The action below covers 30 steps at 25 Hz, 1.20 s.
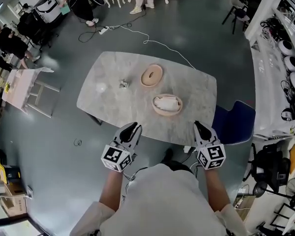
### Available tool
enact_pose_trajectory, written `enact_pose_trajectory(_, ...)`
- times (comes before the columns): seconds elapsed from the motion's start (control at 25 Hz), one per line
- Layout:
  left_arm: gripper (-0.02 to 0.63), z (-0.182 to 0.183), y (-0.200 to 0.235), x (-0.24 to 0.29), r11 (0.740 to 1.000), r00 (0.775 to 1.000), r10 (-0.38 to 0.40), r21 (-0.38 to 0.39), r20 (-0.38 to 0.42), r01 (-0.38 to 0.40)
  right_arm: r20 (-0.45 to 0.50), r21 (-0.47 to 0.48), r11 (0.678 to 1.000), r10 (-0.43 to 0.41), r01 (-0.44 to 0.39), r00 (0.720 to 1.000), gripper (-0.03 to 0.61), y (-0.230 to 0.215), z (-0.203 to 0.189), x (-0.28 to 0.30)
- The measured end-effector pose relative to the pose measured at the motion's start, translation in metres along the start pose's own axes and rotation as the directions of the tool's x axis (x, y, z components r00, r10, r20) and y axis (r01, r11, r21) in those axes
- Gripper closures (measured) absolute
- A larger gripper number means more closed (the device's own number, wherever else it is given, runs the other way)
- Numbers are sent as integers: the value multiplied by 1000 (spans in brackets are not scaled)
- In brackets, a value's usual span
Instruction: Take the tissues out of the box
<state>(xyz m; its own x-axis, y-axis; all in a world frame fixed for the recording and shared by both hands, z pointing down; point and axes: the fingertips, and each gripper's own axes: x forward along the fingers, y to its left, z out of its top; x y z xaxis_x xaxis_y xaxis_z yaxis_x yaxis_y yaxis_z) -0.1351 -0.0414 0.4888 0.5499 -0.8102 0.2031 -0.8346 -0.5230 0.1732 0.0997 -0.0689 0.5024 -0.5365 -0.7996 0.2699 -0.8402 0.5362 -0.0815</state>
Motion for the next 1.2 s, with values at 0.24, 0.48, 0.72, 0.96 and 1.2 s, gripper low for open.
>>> enact_pose_trajectory(0.24,537,0,-2,38,1000,999,25,3,-22,-24,-23,22,999,44,-44,999,534,-31,-6,25)
enact_pose_trajectory(0.48,537,-2,5,58,1000,998,31,-1,-56,-31,-50,50,997,55,-53,997,534,-46,-14,42)
enact_pose_trajectory(0.72,537,-5,9,76,1000,995,13,21,-102,-11,-71,85,996,41,-34,997,534,-56,-24,52)
enact_pose_trajectory(0.96,537,-4,29,101,998,989,-52,28,-138,57,-88,105,994,-7,16,996,534,-60,-27,70)
enact_pose_trajectory(1.2,537,-11,41,137,981,966,-161,71,-204,178,-106,134,987,-76,90,991,534,-62,-27,81)
